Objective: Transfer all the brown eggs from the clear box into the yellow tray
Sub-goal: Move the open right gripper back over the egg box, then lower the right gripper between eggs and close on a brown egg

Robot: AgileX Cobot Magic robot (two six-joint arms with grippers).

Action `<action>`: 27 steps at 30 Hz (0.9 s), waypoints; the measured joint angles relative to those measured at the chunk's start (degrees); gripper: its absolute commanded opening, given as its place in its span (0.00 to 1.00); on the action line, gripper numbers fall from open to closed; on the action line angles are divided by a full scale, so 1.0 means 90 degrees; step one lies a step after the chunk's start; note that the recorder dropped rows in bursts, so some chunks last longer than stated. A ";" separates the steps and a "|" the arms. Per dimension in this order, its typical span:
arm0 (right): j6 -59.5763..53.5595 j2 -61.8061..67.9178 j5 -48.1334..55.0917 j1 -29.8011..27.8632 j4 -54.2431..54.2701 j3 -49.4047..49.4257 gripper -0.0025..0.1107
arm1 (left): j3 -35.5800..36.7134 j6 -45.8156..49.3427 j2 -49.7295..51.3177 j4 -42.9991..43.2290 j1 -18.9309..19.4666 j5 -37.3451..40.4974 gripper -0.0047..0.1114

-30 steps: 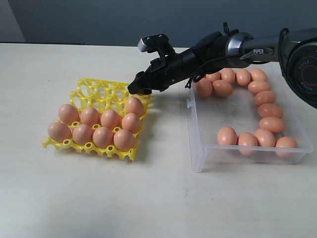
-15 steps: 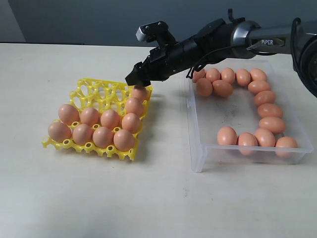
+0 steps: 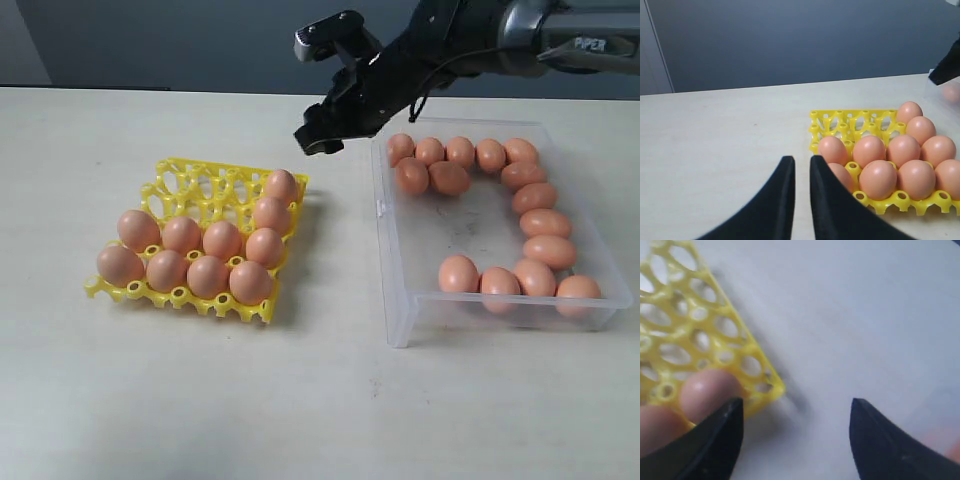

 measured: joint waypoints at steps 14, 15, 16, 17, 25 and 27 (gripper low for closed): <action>0.3753 -0.0032 0.1974 -0.0378 -0.4710 0.0000 0.52 | 0.0000 0.0000 0.0000 0.0000 0.0000 0.0000 0.15; 0.3688 0.0025 0.1985 -0.0417 -0.4673 0.0000 0.52 | 0.0000 0.0000 0.0000 0.0000 0.0000 0.0000 0.15; 0.3593 0.0081 0.1985 -0.0445 -0.4630 0.0000 0.52 | 0.0000 0.0000 0.0000 0.0000 0.0000 0.0000 0.15; 0.3474 0.0144 0.1944 -0.0456 -0.4589 0.0000 0.52 | 0.0000 0.0000 0.0000 0.0000 0.0000 0.0000 0.15; 0.3168 0.0454 0.1543 -0.0505 -0.4481 0.0000 0.52 | 0.0000 0.0000 0.0000 0.0000 0.0000 0.0000 0.15; 0.3168 0.0537 0.1358 -0.0505 -0.4481 0.0000 0.52 | 0.0000 0.0000 0.0000 0.0000 0.0000 0.0000 0.15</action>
